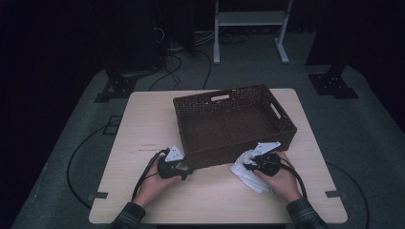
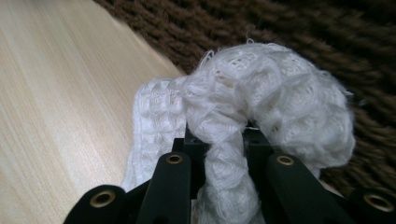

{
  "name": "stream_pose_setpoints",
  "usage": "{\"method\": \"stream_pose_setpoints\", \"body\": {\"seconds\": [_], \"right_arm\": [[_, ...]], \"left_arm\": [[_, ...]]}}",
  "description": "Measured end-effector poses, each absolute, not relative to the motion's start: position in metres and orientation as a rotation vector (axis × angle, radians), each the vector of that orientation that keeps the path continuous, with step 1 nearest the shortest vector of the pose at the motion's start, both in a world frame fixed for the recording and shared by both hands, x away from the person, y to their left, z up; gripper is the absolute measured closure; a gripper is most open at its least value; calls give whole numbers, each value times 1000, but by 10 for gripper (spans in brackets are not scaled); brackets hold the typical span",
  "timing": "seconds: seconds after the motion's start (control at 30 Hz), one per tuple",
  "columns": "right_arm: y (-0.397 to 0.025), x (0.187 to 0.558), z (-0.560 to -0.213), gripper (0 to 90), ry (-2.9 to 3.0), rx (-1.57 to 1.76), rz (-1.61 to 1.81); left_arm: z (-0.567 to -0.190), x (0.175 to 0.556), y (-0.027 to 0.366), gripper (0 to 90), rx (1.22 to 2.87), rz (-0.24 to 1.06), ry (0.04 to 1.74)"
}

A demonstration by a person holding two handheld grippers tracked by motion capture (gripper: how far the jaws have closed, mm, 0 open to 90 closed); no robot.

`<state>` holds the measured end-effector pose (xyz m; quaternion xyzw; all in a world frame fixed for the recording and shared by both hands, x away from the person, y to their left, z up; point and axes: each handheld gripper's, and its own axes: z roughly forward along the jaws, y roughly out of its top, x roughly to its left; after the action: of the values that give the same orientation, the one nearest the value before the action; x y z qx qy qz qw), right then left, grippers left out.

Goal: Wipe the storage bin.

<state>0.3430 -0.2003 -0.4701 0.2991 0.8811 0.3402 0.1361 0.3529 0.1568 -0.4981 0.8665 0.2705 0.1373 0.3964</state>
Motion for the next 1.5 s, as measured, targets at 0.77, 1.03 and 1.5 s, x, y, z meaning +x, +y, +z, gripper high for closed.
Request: {"method": "stream_pose_setpoints", "body": {"seconds": [0.77, 1.03, 1.5], "right_arm": [[-210, 333, -424, 767, 2404, 807, 1106], [-212, 329, -407, 767, 2359, 780, 1151], [-196, 335, -425, 768, 2434, 761, 1118]], "left_arm": [[-498, 353, 157, 417, 2194, 343, 684], [-498, 353, 157, 420, 2194, 342, 683], [-498, 353, 157, 421, 2194, 342, 683]]}}
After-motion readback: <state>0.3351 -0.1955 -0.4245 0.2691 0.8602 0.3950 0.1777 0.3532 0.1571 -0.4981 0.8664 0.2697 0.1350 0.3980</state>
